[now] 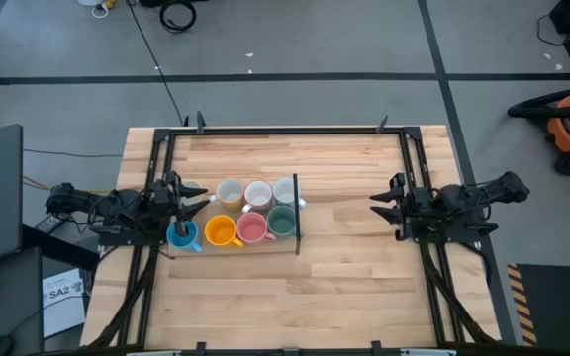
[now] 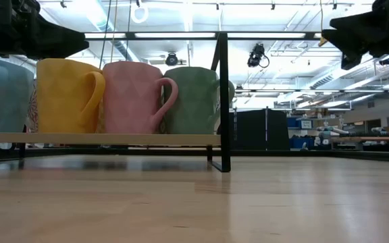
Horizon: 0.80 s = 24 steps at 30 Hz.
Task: Place coffee mugs
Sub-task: Return to Home Position
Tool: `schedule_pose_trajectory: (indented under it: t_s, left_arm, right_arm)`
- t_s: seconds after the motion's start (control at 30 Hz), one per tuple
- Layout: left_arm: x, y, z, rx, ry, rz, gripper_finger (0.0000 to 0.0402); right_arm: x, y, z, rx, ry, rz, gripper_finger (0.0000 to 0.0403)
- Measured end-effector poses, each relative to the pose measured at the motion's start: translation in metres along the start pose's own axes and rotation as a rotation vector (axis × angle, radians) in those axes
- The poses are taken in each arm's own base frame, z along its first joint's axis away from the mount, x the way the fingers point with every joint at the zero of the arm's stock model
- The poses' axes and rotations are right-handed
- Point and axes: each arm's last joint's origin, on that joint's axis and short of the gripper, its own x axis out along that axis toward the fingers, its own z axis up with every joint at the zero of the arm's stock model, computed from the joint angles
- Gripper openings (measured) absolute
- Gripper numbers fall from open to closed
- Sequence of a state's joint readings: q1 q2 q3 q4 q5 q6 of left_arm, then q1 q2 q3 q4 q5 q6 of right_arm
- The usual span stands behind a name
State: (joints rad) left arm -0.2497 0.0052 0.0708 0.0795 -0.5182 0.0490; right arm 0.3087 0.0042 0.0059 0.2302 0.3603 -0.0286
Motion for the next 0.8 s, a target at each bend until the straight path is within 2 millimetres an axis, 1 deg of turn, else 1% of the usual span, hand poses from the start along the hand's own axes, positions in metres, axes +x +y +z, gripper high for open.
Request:
schedule_pose_trajectory:
  t_s: [0.13, 0.3, 0.47, 0.6, 0.8]
  left_arm:
    - [0.0, 0.0, 0.0, 0.003, -0.001, 0.0, 0.0155]
    - [0.0, 0.0, 0.0, 0.008, -0.003, 0.002, 0.0155]
    - [0.001, 0.001, 0.0, 0.02, -0.007, -0.042, 0.0155]
    - [0.002, 0.003, 0.0, 0.027, -0.007, -0.054, 0.0155]
    - [0.004, 0.006, -0.001, 0.039, 0.0, -0.063, 0.0155]
  right_arm:
    - [0.002, -0.006, 0.0, -0.035, -0.008, -0.022, 0.0142]
    - [0.003, -0.013, 0.0, -0.072, -0.006, -0.01, 0.0142]
    - [0.004, -0.02, -0.005, -0.095, 0.041, -0.035, 0.0141]
    - [0.004, -0.025, -0.01, -0.066, 0.095, -0.05, 0.0142]
    - [0.004, -0.026, -0.011, -0.049, 0.113, 0.008, 0.0141]
